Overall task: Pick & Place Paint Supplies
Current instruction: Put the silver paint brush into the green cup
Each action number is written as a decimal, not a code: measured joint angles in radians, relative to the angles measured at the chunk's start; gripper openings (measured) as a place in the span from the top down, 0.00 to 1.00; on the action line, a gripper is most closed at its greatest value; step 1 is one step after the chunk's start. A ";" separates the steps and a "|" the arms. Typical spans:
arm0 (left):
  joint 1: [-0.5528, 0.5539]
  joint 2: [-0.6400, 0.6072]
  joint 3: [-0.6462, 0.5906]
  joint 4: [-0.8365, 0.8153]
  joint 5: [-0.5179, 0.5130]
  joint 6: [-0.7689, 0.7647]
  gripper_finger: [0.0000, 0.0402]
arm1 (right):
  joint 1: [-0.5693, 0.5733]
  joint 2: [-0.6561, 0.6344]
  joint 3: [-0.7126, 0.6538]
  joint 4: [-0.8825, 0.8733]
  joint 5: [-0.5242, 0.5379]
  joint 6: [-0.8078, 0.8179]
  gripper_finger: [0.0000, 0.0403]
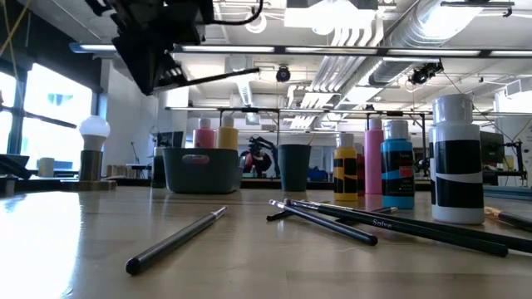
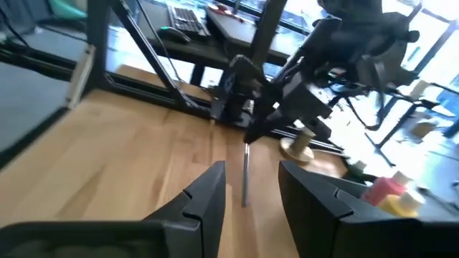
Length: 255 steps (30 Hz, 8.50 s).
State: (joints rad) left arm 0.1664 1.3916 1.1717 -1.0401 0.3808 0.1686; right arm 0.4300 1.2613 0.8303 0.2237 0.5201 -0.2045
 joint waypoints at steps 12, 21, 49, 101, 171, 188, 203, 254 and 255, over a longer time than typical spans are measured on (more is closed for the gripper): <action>0.069 0.006 0.001 0.138 0.132 -0.326 1.00 | 0.011 0.216 -0.001 0.176 0.173 -0.270 0.69; 0.069 0.006 0.001 0.185 0.161 -0.508 1.00 | -0.031 0.383 -0.001 0.498 0.205 -0.585 0.69; 0.069 0.006 0.001 0.299 0.169 -0.577 1.00 | -0.157 0.449 0.080 0.414 0.154 -0.578 0.56; 0.069 0.064 0.002 0.396 0.208 -0.698 1.00 | -0.213 0.449 0.079 0.287 0.205 -0.685 0.92; 0.227 0.016 0.278 -0.252 -0.414 -0.183 0.62 | -0.132 0.081 0.081 0.123 0.519 -0.536 0.98; 0.080 -0.611 -0.319 0.578 -0.435 0.011 0.62 | -0.208 0.022 0.034 -0.013 0.254 -0.165 0.98; 0.074 -1.025 -0.778 1.011 -0.213 0.019 0.62 | -0.418 0.022 -0.250 0.747 -0.150 -0.045 0.98; 0.073 -0.360 -0.928 2.033 -0.001 -0.150 0.62 | -0.463 0.563 0.130 1.055 -0.609 0.182 0.98; 0.073 -0.340 -0.909 2.033 0.013 -0.149 0.62 | -0.463 0.563 0.130 1.056 -0.609 0.182 0.98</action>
State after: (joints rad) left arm 0.2390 1.0516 0.2627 0.9932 0.3936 0.0193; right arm -0.0326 1.8248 0.9604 1.2796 -0.0891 -0.0223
